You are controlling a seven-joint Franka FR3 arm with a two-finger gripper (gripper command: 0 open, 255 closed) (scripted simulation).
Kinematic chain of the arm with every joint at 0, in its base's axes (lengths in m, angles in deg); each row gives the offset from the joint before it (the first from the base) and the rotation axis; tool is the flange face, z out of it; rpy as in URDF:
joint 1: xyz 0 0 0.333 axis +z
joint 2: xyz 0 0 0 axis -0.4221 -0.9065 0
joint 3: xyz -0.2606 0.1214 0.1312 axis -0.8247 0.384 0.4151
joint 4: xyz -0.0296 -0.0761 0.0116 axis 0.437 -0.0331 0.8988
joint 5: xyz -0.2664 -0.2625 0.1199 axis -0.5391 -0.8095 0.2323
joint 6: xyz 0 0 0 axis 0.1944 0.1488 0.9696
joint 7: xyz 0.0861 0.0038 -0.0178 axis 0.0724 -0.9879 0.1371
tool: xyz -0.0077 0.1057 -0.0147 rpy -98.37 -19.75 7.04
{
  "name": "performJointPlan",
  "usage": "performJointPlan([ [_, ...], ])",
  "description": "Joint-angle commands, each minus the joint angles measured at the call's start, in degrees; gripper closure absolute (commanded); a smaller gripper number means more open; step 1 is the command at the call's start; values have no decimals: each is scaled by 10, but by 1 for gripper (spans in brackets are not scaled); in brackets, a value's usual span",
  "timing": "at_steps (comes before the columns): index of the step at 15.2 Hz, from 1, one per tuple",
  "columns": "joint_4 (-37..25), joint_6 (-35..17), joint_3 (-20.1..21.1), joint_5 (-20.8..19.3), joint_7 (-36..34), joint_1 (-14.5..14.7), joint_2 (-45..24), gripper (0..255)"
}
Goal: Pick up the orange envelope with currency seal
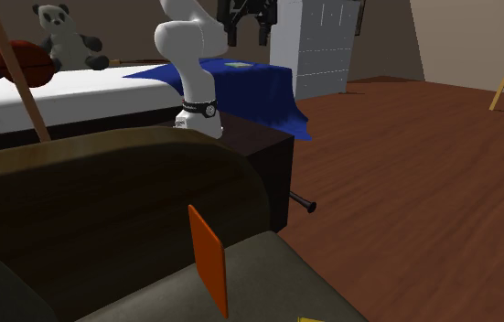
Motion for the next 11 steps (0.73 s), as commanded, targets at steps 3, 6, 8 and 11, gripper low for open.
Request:
performJointPlan([
  [3,7,-75,-37,-13,28,-16,-60,0],
  [6,11,-131,-65,-17,50,-25,-107,0],
  [8,9,-168,-83,-16,66,-30,-143,0],
  [11,0,-221,-110,-8,93,-34,-201,0],
])
